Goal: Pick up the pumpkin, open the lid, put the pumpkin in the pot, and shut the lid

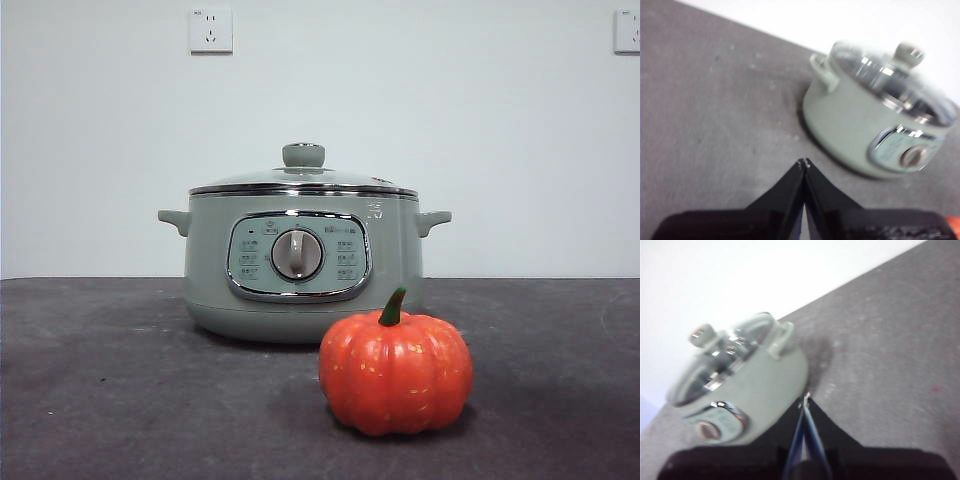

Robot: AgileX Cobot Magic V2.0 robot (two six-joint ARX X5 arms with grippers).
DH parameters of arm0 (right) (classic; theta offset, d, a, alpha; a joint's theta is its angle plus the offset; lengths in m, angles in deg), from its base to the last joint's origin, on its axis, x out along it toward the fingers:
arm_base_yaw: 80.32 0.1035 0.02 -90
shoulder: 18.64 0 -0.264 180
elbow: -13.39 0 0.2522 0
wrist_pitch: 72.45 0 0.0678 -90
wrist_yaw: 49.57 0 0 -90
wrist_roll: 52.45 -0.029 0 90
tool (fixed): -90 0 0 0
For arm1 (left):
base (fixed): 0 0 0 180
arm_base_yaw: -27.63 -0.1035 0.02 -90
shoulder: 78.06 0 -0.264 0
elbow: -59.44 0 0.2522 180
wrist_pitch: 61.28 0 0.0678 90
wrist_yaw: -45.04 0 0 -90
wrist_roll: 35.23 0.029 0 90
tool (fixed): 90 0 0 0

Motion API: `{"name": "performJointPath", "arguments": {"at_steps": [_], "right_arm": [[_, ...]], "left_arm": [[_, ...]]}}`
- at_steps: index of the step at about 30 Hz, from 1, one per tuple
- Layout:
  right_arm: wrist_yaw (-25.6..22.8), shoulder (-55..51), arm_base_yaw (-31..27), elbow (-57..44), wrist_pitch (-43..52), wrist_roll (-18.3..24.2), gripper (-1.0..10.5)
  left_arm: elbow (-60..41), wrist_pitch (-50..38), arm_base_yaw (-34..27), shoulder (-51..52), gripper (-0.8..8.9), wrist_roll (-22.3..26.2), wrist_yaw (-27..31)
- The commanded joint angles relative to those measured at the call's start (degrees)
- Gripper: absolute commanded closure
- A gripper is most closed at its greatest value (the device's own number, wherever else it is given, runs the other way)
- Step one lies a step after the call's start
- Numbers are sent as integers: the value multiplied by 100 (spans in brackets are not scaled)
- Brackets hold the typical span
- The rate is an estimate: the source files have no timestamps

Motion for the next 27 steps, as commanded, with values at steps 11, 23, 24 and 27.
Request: {"name": "performJointPath", "arguments": {"at_steps": [11,23,24,27], "right_arm": [[1084,2046,22,2629,-1978,1241,959],[1346,3683,501,4929,-5049,3206,959],[1346,3742,540,5014,-5211,3285,959],[1340,3823,702,5171,-5567,3373,959]], "left_arm": [[1591,1196,-17,-970,822,511,-966],[3458,2730,37,-2778,822,2090,-1943],[3571,2859,70,-2855,822,2173,-1943],[3869,3230,186,-3029,822,2404,-1939]]}}
